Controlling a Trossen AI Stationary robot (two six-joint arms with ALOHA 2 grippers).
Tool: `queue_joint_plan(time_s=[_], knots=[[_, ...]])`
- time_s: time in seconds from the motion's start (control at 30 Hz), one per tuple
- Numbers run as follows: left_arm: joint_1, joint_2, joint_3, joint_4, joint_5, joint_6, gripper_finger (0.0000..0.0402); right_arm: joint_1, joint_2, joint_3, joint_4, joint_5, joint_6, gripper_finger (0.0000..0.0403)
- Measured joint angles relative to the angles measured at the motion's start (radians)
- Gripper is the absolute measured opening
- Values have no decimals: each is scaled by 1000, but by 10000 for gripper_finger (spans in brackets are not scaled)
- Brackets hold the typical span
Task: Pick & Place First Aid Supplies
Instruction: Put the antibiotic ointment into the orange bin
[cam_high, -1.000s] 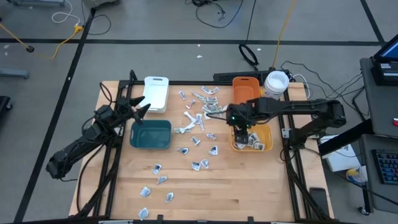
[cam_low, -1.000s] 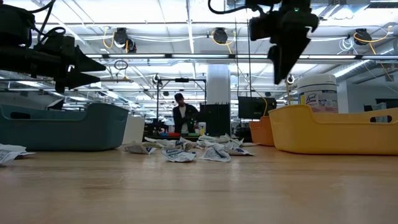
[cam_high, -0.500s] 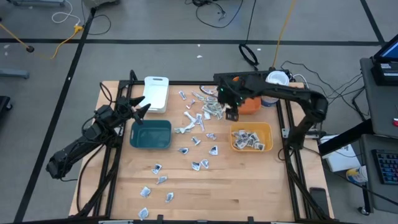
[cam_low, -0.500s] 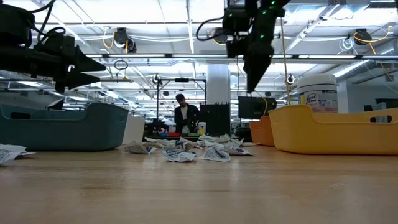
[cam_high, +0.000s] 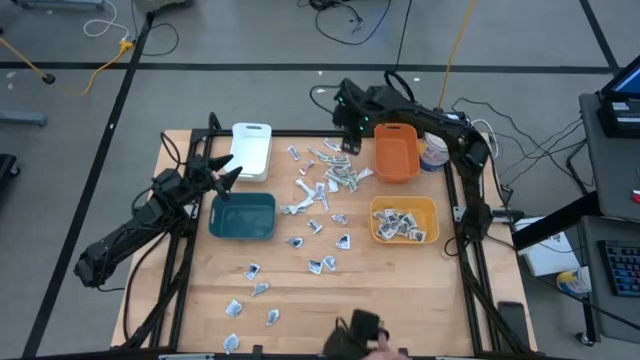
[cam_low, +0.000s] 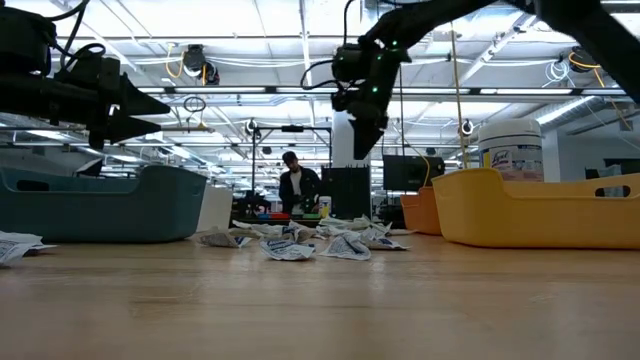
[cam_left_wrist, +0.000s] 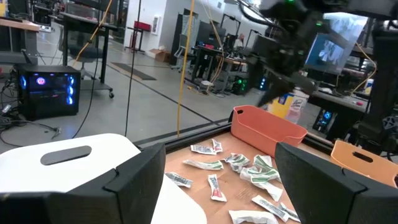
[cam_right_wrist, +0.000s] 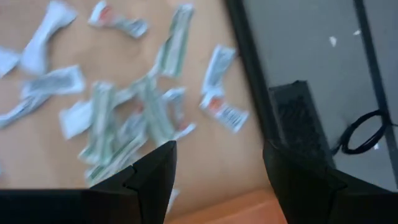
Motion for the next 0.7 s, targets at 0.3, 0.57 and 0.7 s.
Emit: queue_joint_plan(time_s=[0.3,0.57,0.7], knots=[[0,0,0,0,0,0,305,-51,139,51,150,-2,-174,233],[0,0,0,0,0,0,306,-66,232,51,117,-107,-345,233],[0,0,0,0,0,0,306,-85,252,49,123,-111,-414,233]])
